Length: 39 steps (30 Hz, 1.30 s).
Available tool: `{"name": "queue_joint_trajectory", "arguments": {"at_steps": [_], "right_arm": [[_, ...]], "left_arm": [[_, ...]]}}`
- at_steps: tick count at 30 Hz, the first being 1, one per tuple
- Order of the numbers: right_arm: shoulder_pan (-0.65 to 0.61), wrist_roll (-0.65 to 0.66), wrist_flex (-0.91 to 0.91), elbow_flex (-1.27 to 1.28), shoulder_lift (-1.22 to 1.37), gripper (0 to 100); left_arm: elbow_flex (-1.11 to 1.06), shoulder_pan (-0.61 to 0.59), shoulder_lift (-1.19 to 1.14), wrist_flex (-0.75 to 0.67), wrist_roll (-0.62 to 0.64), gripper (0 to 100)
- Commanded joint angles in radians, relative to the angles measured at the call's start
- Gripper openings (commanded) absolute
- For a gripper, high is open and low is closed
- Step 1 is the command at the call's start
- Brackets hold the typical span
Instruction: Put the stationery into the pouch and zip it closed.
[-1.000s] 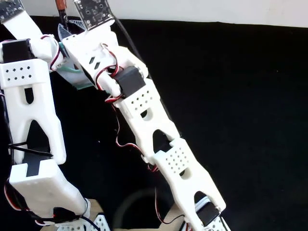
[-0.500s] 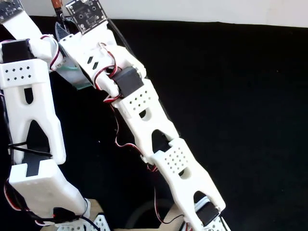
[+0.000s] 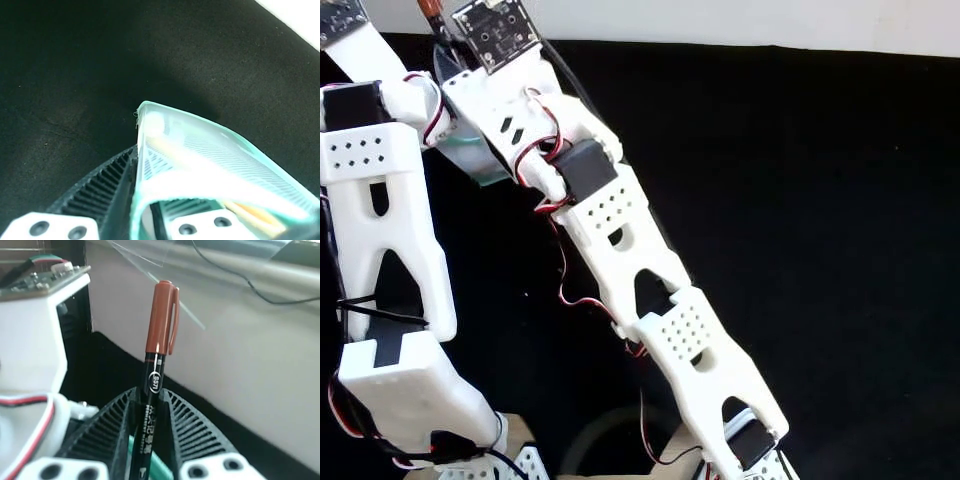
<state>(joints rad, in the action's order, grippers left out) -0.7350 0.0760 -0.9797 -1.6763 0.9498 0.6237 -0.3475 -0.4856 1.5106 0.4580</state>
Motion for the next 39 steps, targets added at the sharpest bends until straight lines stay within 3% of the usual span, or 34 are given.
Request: {"name": "queue_joint_trajectory", "arguments": {"at_steps": [1,10,15,39], "right_arm": [[0.019,-0.020,-0.035,-0.099,-0.012,0.8],[0.016,-0.021,-0.111,-0.099,-0.099,0.8],[0.018,-0.089,-0.193,-0.099,-0.151,0.8],[-0.050,-0.089,-0.552,-0.097,-0.269,0.8]], "left_arm": [[-0.015,-0.012,-0.091,-0.028,-0.011,1],[-0.015,-0.013,-0.091,-0.028,-0.011,1],[-0.015,-0.013,-0.091,-0.028,-0.011,1],[-0.015,-0.013,-0.091,-0.028,-0.011,1]]}}
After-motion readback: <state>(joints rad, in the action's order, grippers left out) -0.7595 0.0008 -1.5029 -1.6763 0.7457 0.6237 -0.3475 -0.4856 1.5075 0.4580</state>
